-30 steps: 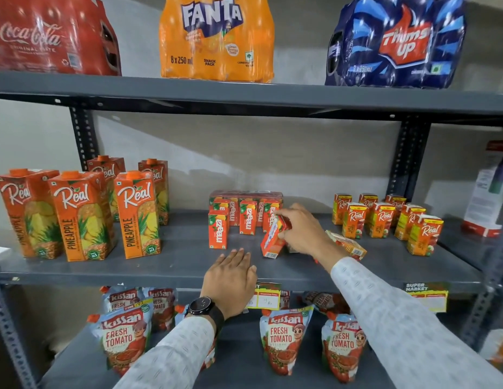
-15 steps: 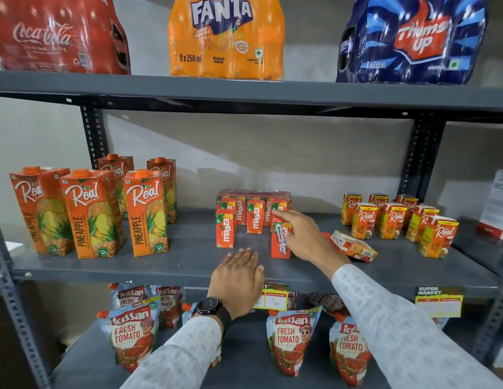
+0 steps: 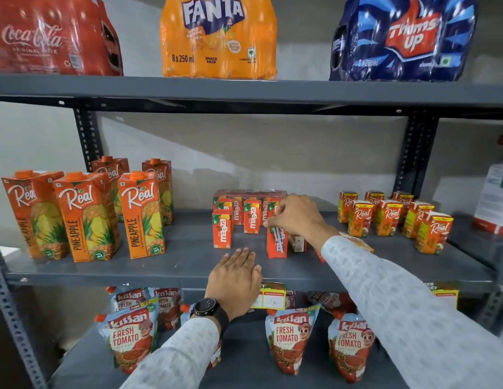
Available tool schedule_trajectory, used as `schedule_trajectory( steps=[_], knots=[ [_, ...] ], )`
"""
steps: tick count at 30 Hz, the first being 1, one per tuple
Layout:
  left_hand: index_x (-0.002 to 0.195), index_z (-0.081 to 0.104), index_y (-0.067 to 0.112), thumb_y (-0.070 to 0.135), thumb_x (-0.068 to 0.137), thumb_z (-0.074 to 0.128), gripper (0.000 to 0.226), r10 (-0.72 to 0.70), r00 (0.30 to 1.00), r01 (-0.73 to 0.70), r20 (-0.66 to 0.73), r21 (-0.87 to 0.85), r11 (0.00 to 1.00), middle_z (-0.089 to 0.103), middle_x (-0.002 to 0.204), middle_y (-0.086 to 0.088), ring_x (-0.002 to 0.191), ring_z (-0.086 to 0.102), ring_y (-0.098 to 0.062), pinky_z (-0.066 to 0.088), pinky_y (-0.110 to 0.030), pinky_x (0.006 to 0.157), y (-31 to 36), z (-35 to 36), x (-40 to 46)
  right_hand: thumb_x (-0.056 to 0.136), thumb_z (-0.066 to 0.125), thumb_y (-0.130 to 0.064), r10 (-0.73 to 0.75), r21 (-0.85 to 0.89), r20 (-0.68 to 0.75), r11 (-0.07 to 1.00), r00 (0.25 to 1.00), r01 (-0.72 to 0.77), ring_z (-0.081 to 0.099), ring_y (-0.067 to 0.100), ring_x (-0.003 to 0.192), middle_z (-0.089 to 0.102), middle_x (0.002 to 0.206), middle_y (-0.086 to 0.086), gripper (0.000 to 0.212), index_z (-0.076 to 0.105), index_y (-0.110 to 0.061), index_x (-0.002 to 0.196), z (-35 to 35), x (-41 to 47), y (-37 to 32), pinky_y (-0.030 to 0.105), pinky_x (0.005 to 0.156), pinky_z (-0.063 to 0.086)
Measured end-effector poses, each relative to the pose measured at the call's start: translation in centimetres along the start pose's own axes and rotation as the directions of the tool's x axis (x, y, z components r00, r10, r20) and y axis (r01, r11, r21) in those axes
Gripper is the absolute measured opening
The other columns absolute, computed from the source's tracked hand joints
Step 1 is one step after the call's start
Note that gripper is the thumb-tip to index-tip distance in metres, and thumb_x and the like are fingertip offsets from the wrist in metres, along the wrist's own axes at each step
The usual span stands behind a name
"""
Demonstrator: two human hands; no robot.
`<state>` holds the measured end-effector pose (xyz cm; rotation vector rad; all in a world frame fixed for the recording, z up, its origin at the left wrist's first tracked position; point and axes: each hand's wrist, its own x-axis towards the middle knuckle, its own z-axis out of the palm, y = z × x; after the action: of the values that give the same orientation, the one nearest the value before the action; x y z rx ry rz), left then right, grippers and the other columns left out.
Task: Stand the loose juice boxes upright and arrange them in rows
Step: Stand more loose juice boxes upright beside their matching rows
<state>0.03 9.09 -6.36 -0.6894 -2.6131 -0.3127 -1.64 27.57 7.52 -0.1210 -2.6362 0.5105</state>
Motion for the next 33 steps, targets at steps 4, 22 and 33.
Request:
schedule_trajectory(
  steps=[4, 22, 33],
  knots=[
    [0.152, 0.038, 0.019, 0.052, 0.097, 0.003, 0.073, -0.003, 1.000, 0.003, -0.003, 0.005, 1.000, 0.038, 0.159, 0.001, 0.148, 0.030, -0.014, 0.019, -0.035, 0.123, -0.1, 0.2, 0.1, 0.066, 0.091, -0.030, 0.005, 0.146, 0.122, 0.989, 0.992, -0.023, 0.061, 0.002, 0.077, 0.073, 0.096, -0.010, 0.021, 0.077, -0.028, 0.082, -0.4, 0.3, 0.2, 0.019, 0.055, 0.042],
    [0.152, 0.038, 0.020, 0.051, 0.097, 0.005, 0.071, -0.003, 1.000, 0.003, -0.017, 0.008, 1.000, 0.039, 0.159, 0.001, 0.148, 0.031, -0.014, 0.018, -0.034, 0.123, 0.0, 0.0, 0.0, 0.076, 0.084, -0.052, 0.044, 0.287, 0.054, 0.956, 0.998, -0.057, 0.071, 0.013, 0.070, 0.076, 0.085, -0.002, 0.041, 0.074, -0.013, 0.085, 1.1, -1.3, 0.7, 0.039, 0.068, 0.063],
    [0.147, 0.045, 0.017, 0.048, 0.098, 0.007, 0.069, -0.020, 0.999, 0.021, -0.044, 0.015, 1.000, 0.047, 0.154, -0.001, 0.145, 0.038, -0.015, 0.025, -0.035, 0.121, 0.4, 0.1, -0.1, 0.080, 0.085, -0.043, 0.075, 0.294, 0.002, 0.953, 0.997, -0.072, 0.066, 0.022, 0.119, 0.066, 0.136, 0.001, 0.070, 0.056, -0.022, 0.141, 4.1, -3.8, 1.8, 0.044, 0.095, 0.057]
  ],
)
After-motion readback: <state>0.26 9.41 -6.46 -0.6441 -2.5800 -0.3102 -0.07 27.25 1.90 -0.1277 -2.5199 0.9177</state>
